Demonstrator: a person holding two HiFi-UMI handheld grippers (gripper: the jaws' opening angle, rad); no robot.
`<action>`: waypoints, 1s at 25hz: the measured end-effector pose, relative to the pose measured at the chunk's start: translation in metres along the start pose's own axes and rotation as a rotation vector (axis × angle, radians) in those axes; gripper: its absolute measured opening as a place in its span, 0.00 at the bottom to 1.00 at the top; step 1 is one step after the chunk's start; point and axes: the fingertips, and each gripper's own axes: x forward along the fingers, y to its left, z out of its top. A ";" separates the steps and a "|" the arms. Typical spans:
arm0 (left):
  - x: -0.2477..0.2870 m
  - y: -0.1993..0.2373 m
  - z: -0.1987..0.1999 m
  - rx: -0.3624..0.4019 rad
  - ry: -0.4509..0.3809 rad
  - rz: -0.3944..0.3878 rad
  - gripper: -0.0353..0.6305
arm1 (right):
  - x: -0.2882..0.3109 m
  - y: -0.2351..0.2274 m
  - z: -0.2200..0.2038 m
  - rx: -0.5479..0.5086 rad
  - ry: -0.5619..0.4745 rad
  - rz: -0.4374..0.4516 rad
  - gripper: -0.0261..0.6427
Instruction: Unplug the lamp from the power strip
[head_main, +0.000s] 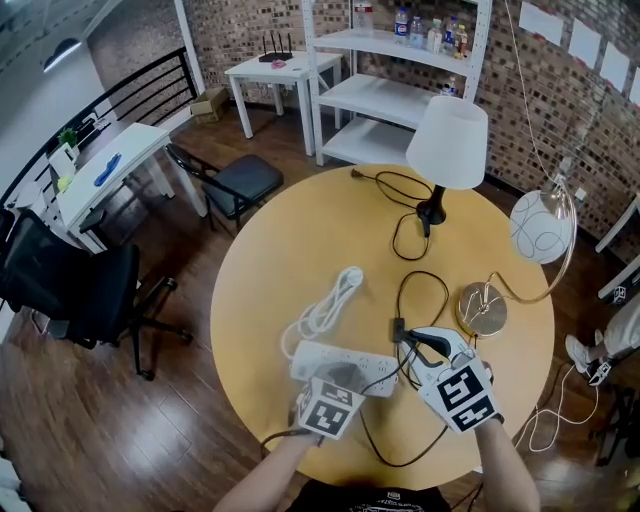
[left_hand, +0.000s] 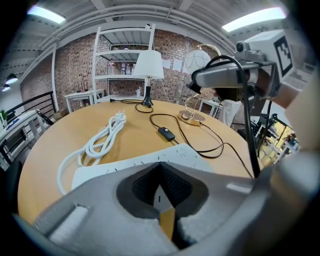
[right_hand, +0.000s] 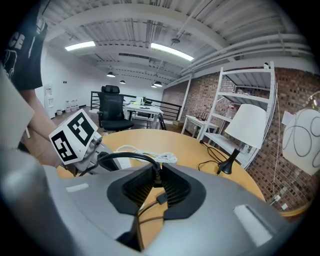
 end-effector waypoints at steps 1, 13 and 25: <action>0.000 0.000 0.000 -0.001 -0.001 0.003 0.06 | -0.003 -0.002 -0.003 0.016 -0.001 -0.015 0.11; -0.020 -0.002 -0.002 -0.076 -0.068 0.048 0.06 | -0.030 -0.002 -0.050 0.145 0.032 -0.120 0.11; -0.087 -0.049 0.030 -0.203 -0.253 0.074 0.06 | -0.026 0.034 -0.113 0.190 0.138 -0.074 0.11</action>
